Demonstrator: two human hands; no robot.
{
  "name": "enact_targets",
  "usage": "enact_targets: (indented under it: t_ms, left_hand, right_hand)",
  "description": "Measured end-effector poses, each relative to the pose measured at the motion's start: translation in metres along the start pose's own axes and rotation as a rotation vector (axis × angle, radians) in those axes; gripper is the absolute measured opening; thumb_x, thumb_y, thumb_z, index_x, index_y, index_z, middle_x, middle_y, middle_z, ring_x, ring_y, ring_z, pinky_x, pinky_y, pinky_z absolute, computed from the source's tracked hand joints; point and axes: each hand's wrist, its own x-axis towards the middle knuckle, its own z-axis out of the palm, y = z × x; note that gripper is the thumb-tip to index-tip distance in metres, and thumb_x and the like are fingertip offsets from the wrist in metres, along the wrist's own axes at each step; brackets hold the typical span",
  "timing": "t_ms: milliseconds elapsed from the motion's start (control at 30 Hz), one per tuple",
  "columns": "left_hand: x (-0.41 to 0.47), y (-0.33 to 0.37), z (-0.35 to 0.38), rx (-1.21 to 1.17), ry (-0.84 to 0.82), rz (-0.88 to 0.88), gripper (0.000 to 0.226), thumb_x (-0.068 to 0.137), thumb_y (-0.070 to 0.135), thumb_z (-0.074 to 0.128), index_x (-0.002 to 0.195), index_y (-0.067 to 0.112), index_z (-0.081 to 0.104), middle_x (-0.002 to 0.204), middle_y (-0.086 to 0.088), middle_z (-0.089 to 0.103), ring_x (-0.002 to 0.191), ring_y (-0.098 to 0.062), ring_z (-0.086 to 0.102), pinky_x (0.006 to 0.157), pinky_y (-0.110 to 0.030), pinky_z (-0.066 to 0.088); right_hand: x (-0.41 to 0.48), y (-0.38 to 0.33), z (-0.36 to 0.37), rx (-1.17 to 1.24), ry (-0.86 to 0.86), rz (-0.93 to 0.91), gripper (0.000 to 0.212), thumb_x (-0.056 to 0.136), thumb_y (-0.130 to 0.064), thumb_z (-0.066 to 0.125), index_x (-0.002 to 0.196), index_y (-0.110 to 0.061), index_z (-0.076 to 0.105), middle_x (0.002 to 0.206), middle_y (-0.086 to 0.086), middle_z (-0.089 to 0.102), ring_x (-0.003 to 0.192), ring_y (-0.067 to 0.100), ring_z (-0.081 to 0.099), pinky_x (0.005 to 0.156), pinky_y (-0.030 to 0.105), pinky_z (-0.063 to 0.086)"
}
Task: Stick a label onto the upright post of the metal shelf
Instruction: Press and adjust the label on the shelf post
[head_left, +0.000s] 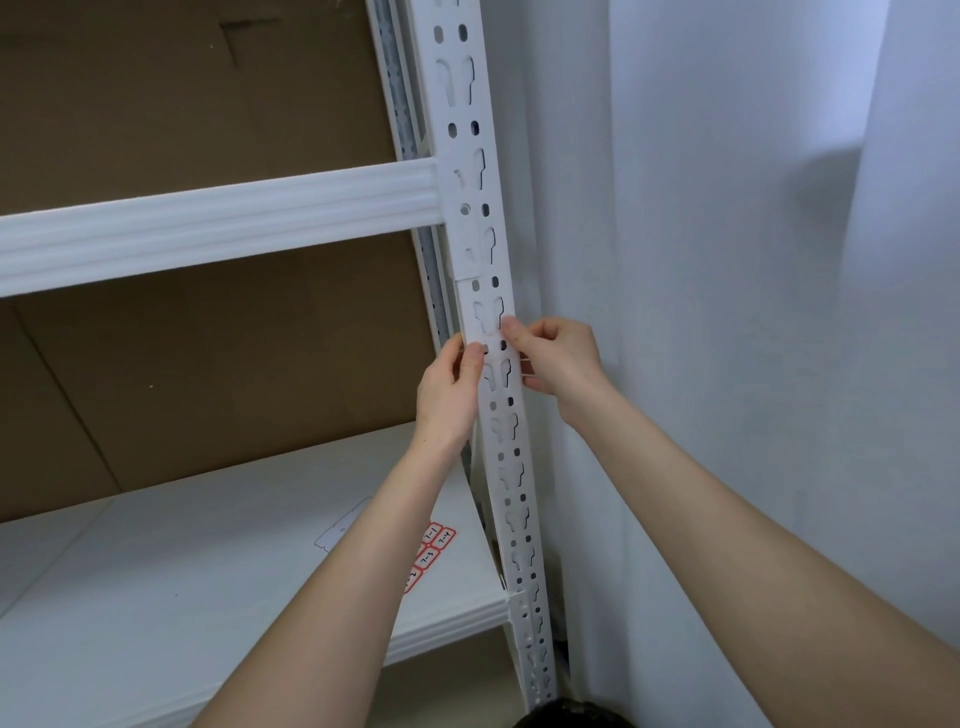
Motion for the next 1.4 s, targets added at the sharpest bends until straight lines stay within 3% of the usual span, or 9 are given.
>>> enact_targets:
  t_ms: [100,200,333,500,633,867,1133,1300,1400]
  left_hand:
    - [-0.001,-0.001,0.001,-0.001,0.002,-0.003,0.025,0.101,0.027,0.038,0.118,0.022,0.056,0.104,0.006,0.066,0.096,-0.009,0.063,0.08,-0.025,0.051]
    - [0.001,-0.001,-0.002,-0.015,-0.035,-0.039,0.022,0.098,0.038,0.04,0.104,0.028,0.059,0.106,0.002,0.068,0.101,-0.017,0.064,0.091,-0.043,0.052]
    - [0.009,0.01,0.0,0.055,-0.005,-0.144,0.064,0.07,0.073,0.039,0.095,0.019,0.061,0.1,-0.006,0.07,0.096,-0.025,0.066,0.089,-0.052,0.052]
    - [0.009,0.01,0.003,0.125,0.022,-0.089,0.033,0.092,0.047,0.045,0.096,0.017,0.059,0.1,-0.006,0.069,0.094,-0.025,0.066,0.087,-0.052,0.053]
    - [0.001,0.005,-0.001,0.057,-0.014,-0.016,0.021,0.096,0.022,0.05,0.116,0.02,0.057,0.116,0.0,0.066,0.102,-0.012,0.063,0.087,-0.033,0.054]
    - [-0.008,-0.004,-0.008,-0.014,-0.135,0.018,0.045,0.09,0.002,0.055,0.123,0.032,0.051,0.116,0.017,0.062,0.113,-0.002,0.057,0.09,-0.022,0.051]
    - [-0.007,-0.01,-0.007,0.049,-0.101,-0.002,0.046,0.089,0.005,0.059,0.129,0.026,0.049,0.123,0.013,0.059,0.119,-0.006,0.053,0.098,-0.037,0.049]
    - [-0.007,-0.007,-0.008,0.046,-0.092,-0.018,0.047,0.089,0.005,0.059,0.129,0.026,0.05,0.114,0.013,0.06,0.112,-0.005,0.056,0.097,-0.035,0.05]
    - [-0.007,-0.007,-0.008,0.047,-0.092,-0.026,0.047,0.089,0.005,0.059,0.129,0.027,0.049,0.117,0.01,0.061,0.114,-0.007,0.056,0.097,-0.036,0.05]
  right_hand:
    - [-0.004,0.002,-0.008,0.095,-0.049,0.043,0.023,0.091,-0.023,0.06,0.07,-0.014,0.058,0.085,0.006,0.071,0.085,0.023,0.07,0.072,0.031,0.057]
    - [-0.007,0.003,-0.013,0.138,-0.102,0.084,0.021,0.092,-0.032,0.058,0.079,-0.017,0.064,0.086,0.0,0.072,0.083,0.015,0.069,0.076,0.03,0.055]
    - [-0.002,-0.002,-0.006,0.089,-0.062,0.056,0.037,0.081,-0.047,0.067,0.083,-0.011,0.064,0.087,0.004,0.074,0.082,0.017,0.071,0.073,0.031,0.057]
    - [-0.001,0.008,-0.006,0.113,-0.061,0.037,0.017,0.087,-0.025,0.066,0.074,-0.015,0.061,0.093,0.007,0.072,0.086,0.021,0.07,0.068,0.027,0.056]
    - [-0.006,0.018,-0.011,0.124,-0.081,0.045,0.005,0.089,-0.008,0.061,0.09,-0.009,0.065,0.1,0.011,0.07,0.089,0.023,0.068,0.073,0.027,0.057]
    - [-0.011,0.015,-0.004,-0.285,0.022,-0.014,0.037,0.068,-0.052,0.075,0.084,-0.022,0.062,0.083,-0.008,0.066,0.079,0.013,0.064,0.072,0.032,0.052]
    - [-0.006,0.012,-0.012,-0.49,0.011,-0.104,0.025,0.079,-0.049,0.064,0.081,-0.025,0.068,0.084,-0.008,0.071,0.083,0.017,0.067,0.08,0.038,0.054]
    - [-0.011,-0.011,0.0,-0.61,0.089,-0.138,0.044,0.069,-0.064,0.067,0.084,-0.024,0.059,0.082,-0.008,0.064,0.077,0.017,0.061,0.067,0.031,0.048]
    - [-0.006,-0.012,0.0,-0.572,0.094,-0.148,0.034,0.071,-0.055,0.069,0.076,-0.023,0.058,0.077,-0.008,0.064,0.076,0.017,0.063,0.067,0.032,0.048]
